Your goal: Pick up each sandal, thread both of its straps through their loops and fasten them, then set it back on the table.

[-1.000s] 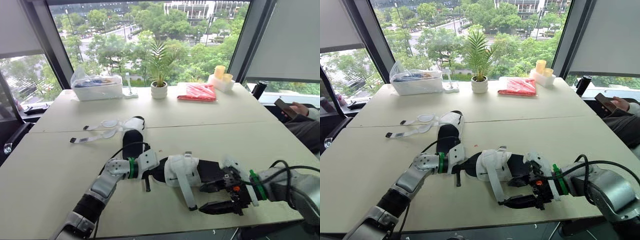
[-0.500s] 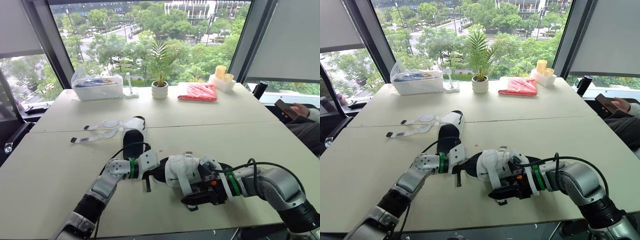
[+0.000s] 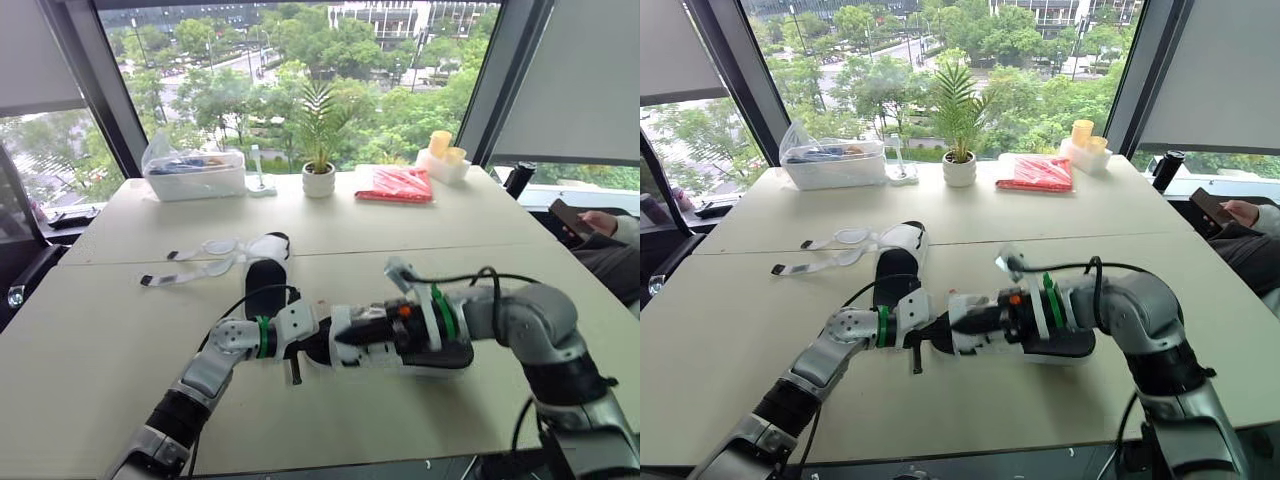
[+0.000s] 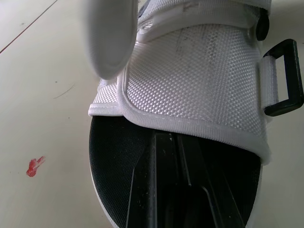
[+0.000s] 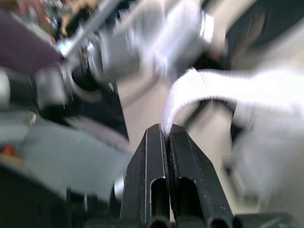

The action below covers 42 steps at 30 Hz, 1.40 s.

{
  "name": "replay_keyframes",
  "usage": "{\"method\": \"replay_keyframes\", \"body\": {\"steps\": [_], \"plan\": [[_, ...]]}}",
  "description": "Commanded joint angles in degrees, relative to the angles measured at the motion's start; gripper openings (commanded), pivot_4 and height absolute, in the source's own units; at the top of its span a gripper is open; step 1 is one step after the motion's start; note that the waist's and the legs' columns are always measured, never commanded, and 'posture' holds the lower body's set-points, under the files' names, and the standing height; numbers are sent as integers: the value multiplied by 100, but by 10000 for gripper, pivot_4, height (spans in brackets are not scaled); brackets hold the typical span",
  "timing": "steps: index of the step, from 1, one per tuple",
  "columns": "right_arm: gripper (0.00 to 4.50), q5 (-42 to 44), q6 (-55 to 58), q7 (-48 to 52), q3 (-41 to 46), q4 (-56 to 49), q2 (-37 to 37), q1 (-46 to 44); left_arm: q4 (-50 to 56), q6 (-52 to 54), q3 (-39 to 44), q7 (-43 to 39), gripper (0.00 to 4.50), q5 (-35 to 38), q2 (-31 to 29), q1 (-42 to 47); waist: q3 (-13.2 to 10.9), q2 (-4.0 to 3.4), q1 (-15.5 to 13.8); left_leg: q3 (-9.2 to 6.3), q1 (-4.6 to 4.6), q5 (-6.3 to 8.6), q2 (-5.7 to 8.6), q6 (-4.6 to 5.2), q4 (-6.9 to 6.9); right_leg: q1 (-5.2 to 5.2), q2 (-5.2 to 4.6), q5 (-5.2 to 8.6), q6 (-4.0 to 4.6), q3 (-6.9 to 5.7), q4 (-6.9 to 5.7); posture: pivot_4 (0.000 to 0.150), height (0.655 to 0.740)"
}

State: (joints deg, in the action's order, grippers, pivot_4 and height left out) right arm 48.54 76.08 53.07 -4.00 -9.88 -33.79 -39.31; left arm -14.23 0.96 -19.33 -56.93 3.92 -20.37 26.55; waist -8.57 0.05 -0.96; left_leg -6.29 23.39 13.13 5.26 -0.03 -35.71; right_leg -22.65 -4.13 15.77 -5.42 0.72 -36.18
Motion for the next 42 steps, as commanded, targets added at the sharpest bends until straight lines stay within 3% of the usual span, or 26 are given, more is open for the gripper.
{"method": "replay_keyframes", "body": {"steps": [1,14,42], "plan": [[408,-395,-407,43,-280,480,-36,-83,-317,253,-363,-114,0,-304,-63,-309,2,3,3,0,0,3,0,4,0,0,0,-1,-1,0,2,1500,7400],[408,-1287,-1358,636,-961,1196,-211,-159,-159,334,-364,-35,0,-300,-73,-408,3,1,16,4,-1,5,3,6,0,1,-2,-2,-2,2,2,1500,7400],[408,-3003,-3605,732,-1546,211,-384,634,-157,312,-381,-15,0,-313,-60,-422,7,1,18,3,-4,5,3,5,1,3,-1,-2,-4,1,2,1500,7400]]}}
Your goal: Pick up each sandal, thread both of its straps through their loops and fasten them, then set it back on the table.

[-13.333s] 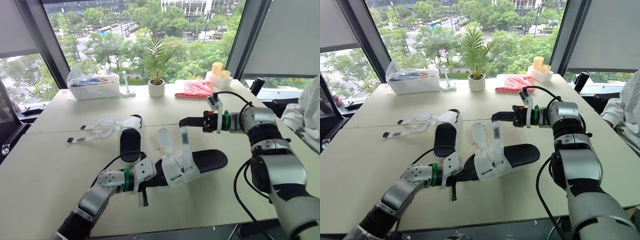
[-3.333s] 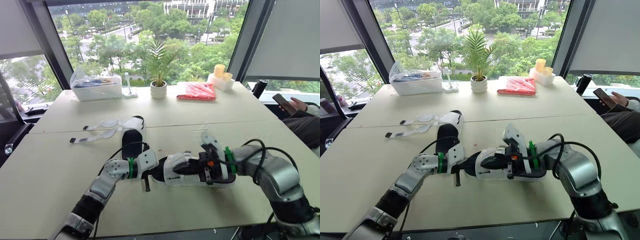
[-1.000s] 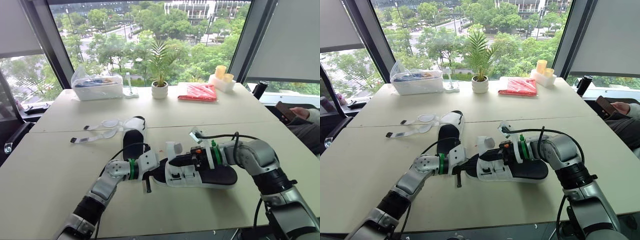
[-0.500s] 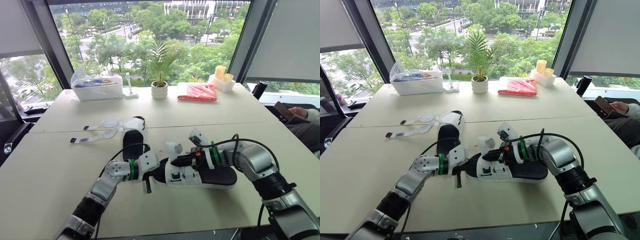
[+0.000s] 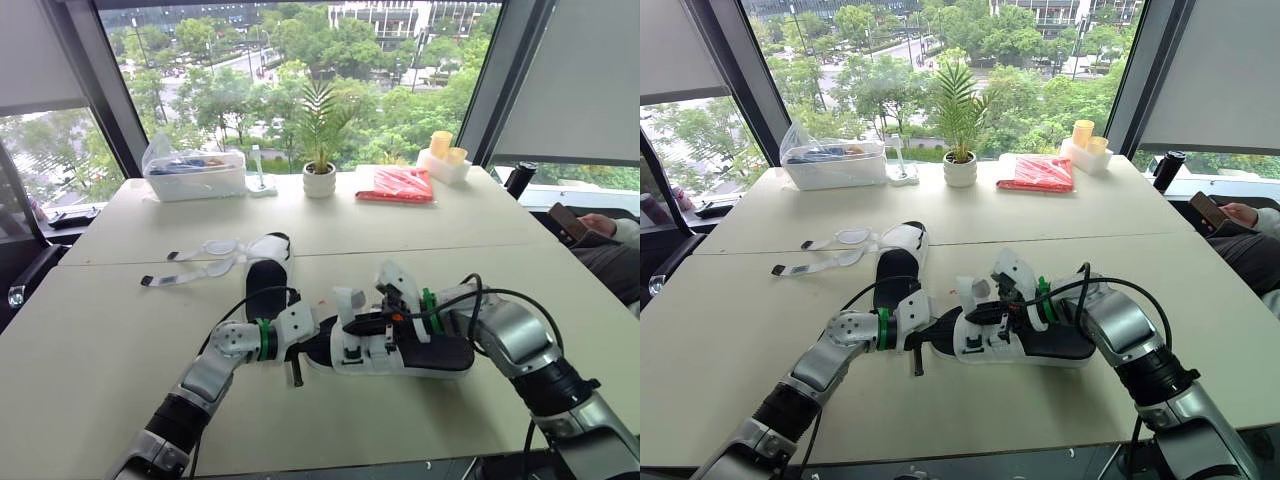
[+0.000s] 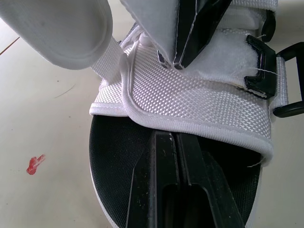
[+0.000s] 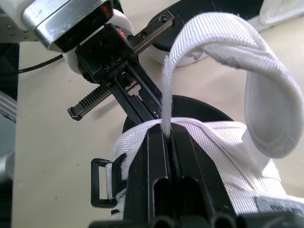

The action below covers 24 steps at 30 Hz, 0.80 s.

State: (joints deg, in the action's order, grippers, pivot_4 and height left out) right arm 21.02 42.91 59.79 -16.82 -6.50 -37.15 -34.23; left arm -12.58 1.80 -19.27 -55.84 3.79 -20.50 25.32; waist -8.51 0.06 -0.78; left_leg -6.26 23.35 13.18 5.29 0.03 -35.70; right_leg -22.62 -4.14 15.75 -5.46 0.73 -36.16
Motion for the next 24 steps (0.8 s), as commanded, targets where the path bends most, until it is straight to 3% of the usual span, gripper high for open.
{"method": "replay_keyframes", "body": {"steps": [1,5,14,24], "plan": [[408,-407,-458,34,-329,-113,-63,143,-326,227,-385,-125,0,-300,-47,-296,3,0,1,0,-1,0,0,0,0,1,0,0,0,0,0,1500,7400],[408,-644,-746,90,-452,-135,-34,227,-338,226,-384,-119,0,-305,-39,-290,25,1,6,0,-6,0,0,0,0,6,1,0,0,0,0,1500,7400],[408,120,415,267,34,-403,74,2,-368,220,-367,-102,0,-317,-14,-278,32,1,-1,-2,-8,0,-1,0,1,8,1,0,1,0,0,1500,7400],[408,186,456,295,-4,-801,-10,187,-404,188,-360,-90,0,-325,1,-264,32,1,-4,-2,-6,0,-1,0,2,7,0,1,1,0,2,1500,7400]]}}
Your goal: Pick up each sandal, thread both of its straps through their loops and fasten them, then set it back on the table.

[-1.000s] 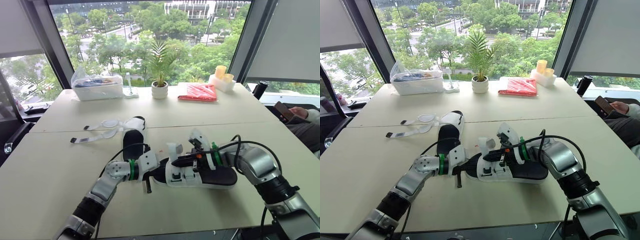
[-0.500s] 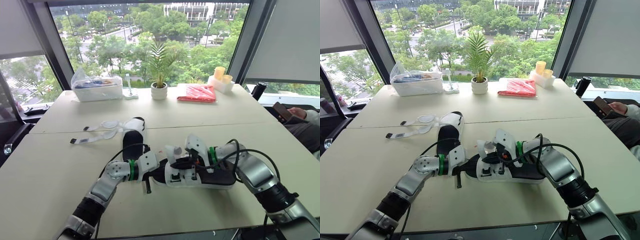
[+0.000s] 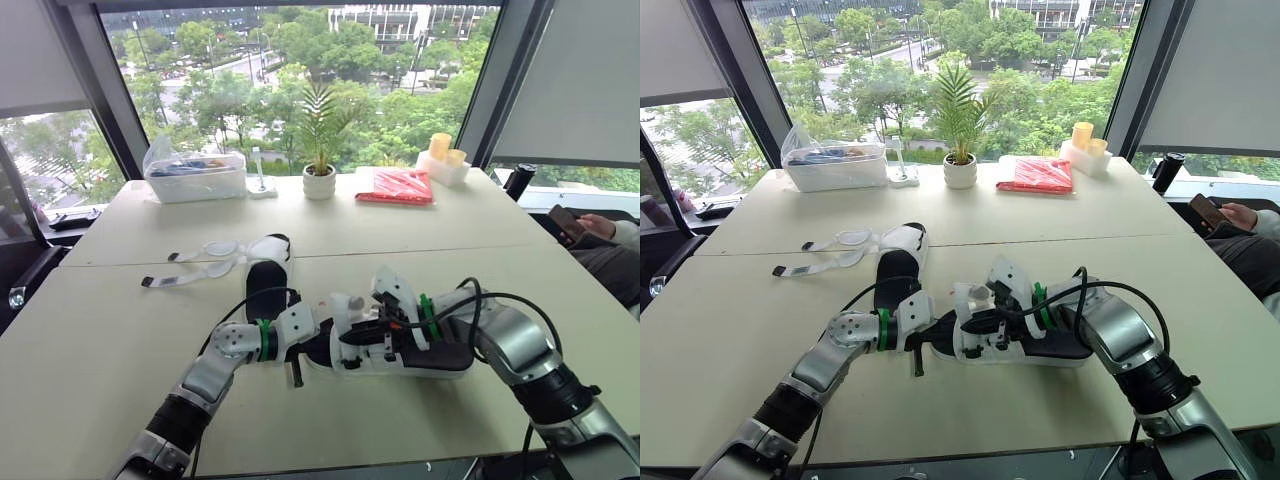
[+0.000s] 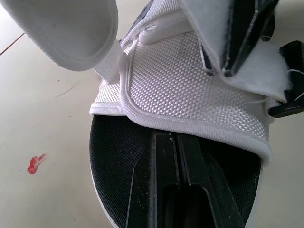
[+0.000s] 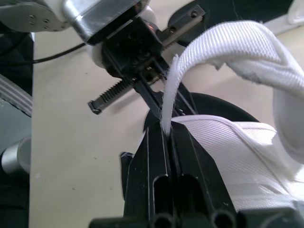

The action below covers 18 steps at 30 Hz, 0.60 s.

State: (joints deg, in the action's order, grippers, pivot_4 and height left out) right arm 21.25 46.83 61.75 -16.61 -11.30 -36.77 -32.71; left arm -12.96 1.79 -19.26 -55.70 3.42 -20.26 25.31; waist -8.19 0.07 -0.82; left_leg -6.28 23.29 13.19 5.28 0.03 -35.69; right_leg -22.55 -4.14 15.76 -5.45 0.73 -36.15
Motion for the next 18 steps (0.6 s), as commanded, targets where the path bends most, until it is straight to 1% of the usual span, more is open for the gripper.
{"method": "replay_keyframes", "body": {"steps": [1,7,9,12,14,16,18], "plan": [[408,174,86,124,-39,-379,-80,59,-371,185,-359,-106,0,-288,-26,-260,0,0,0,0,0,0,0,0,0,0,0,0,0,0,0,1500,7400],[408,-61,-91,122,-276,-554,-234,316,-357,186,-354,-110,0,-279,-30,-270,0,0,1,0,0,0,0,0,0,0,0,0,0,0,0,1500,7400],[408,-41,-40,197,-314,-636,-337,360,-338,192,-359,-112,0,-278,-31,-284,0,0,-3,0,0,0,0,0,0,1,0,0,0,0,0,1500,7400],[408,230,169,303,-131,-752,-457,348,-326,198,-362,-118,0,-276,-33,-293,0,0,-4,0,1,0,0,0,-1,1,-1,0,0,-1,1,1500,7400],[6093,578,384,394,203,-925,-575,341,-321,199,-366,-121,0,-280,-34,-301,-1,1,-20,-1,2,0,0,0,-1,0,-1,0,0,-1,2,1500,7400],[13729,793,541,415,416,-1076,-712,344,-311,206,-366,-120,0,-281,-32,-310,-1,1,-16,0,8,1,1,1,-1,-3,-2,0,0,-1,4,1500,7400],[25159,1002,719,397,656,-1271,-898,395,-293,205,-371,-117,0,-283,-32,-328,-1,1,-11,0,8,1,0,2,-1,-3,-2,0,0,-1,5,1500,7400]]}}
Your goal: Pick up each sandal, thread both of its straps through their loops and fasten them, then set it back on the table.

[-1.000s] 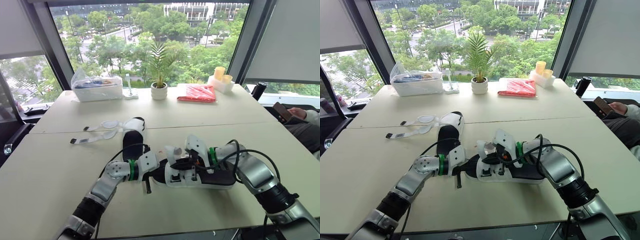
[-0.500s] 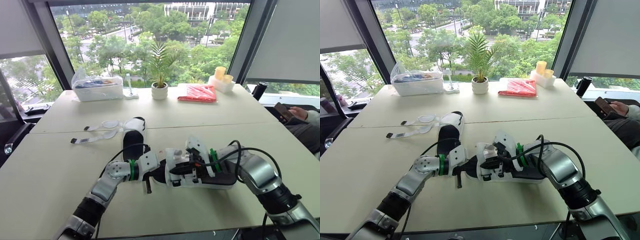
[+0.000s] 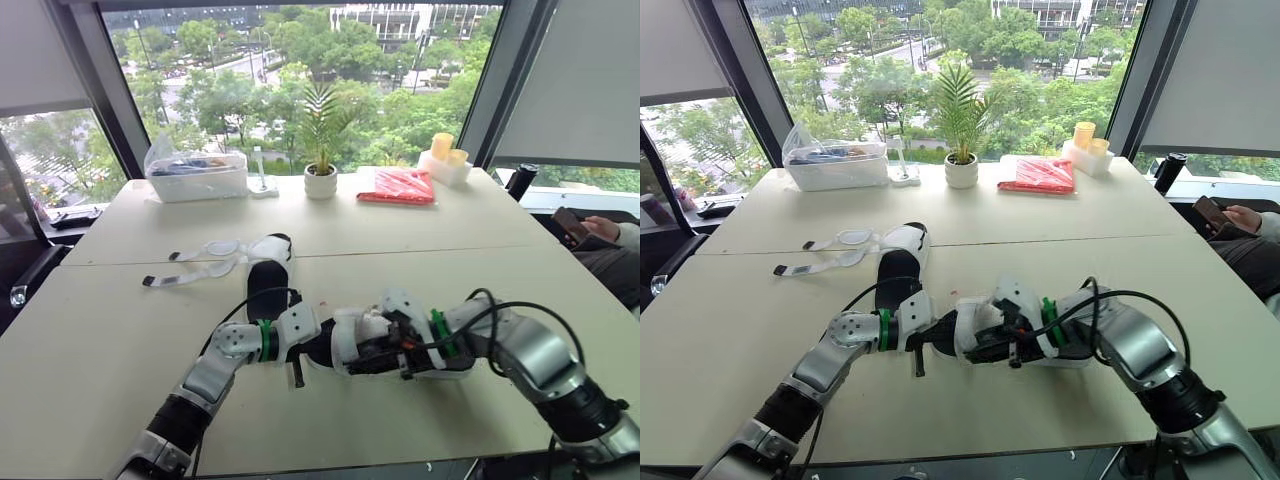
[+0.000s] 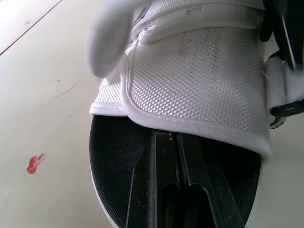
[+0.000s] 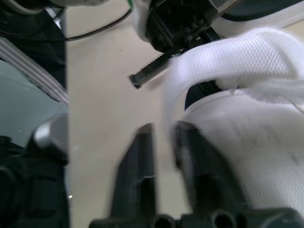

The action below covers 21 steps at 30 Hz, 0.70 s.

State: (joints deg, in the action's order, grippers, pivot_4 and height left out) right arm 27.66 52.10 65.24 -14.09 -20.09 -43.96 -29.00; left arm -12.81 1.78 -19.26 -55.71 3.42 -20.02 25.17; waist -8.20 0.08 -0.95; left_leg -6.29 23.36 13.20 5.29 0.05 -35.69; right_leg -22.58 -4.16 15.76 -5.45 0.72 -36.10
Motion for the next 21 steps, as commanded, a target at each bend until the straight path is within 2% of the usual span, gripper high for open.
{"method": "replay_keyframes", "body": {"steps": [1,4,10,14,21], "plan": [[29910,549,372,47,635,-526,-325,64,-307,204,-373,-117,0,-283,-54,-321,0,0,-3,0,0,0,-1,0,0,0,0,0,0,0,0,1500,7400],[44464,1071,859,-19,1202,-859,-659,215,-323,194,-379,-114,0,-284,-40,-326,-1,1,-5,0,2,0,0,0,0,0,-1,1,1,0,2,1500,7400],[44464,1429,1067,-502,1636,-1327,-732,1288,-418,152,-386,-121,0,-287,5,-284,0,5,-29,1,3,2,-2,2,1,0,-3,4,2,-1,3,1500,7400],[44464,851,272,-1038,1258,-1174,-317,2047,-476,127,-399,-143,0,-290,36,-240,1,4,-32,3,3,2,-1,3,-3,1,-4,4,3,0,3,1500,7400],[44464,449,-562,-1465,1108,-955,234,2264,-485,114,-424,-183,0,-290,37,-241,0,4,-49,2,1,1,-1,3,-9,3,-2,4,2,-1,1,1500,7400]]}}
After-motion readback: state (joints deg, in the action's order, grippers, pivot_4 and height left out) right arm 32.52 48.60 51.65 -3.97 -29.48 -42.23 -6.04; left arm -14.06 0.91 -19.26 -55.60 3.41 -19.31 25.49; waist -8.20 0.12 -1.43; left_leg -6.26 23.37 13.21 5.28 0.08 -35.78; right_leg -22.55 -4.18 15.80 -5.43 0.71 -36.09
